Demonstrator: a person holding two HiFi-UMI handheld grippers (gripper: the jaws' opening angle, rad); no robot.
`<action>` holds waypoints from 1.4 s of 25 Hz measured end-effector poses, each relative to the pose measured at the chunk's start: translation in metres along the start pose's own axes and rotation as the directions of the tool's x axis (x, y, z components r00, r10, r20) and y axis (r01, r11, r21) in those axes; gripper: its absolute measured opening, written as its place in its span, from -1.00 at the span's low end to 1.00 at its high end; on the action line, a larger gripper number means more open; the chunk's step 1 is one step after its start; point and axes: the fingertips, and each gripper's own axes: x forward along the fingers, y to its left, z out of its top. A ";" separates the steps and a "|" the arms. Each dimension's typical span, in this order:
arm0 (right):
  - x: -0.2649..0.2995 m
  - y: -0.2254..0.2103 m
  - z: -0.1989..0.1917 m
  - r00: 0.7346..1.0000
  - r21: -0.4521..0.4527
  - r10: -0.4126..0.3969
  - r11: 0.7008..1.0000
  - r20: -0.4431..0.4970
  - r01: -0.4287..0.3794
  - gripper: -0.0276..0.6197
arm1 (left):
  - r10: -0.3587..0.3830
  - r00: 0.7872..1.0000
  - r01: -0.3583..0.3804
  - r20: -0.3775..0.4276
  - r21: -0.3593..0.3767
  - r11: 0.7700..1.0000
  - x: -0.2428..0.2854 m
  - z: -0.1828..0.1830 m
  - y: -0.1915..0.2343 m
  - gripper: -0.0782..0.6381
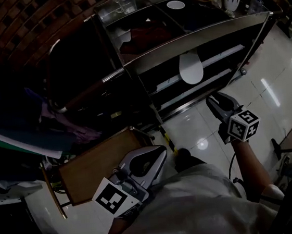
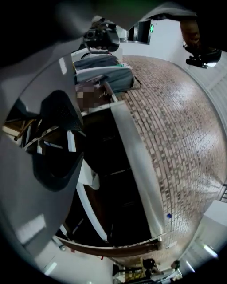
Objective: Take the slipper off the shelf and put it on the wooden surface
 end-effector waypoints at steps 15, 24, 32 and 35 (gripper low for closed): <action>0.128 -0.123 -0.062 0.988 0.380 -0.009 0.923 -0.154 0.068 -0.45 | 0.308 0.951 -0.310 -0.038 -0.065 0.949 0.018 -0.009 0.083 -0.80; 0.137 -0.102 -0.021 0.997 0.353 0.005 0.935 -0.083 0.025 -0.82 | 0.465 0.884 -0.468 -0.051 -0.096 0.879 -0.036 -0.028 0.098 -0.80; 0.087 -0.050 0.006 0.999 0.313 -0.033 0.949 -0.030 0.041 -0.82 | 0.509 0.859 -0.510 -0.049 -0.150 0.847 -0.102 -0.042 0.090 -0.80; 0.047 -0.026 0.001 0.997 0.311 -0.076 0.947 -0.012 0.076 -0.82 | 0.514 0.857 -0.514 -0.041 -0.149 0.845 -0.142 -0.044 0.083 -0.80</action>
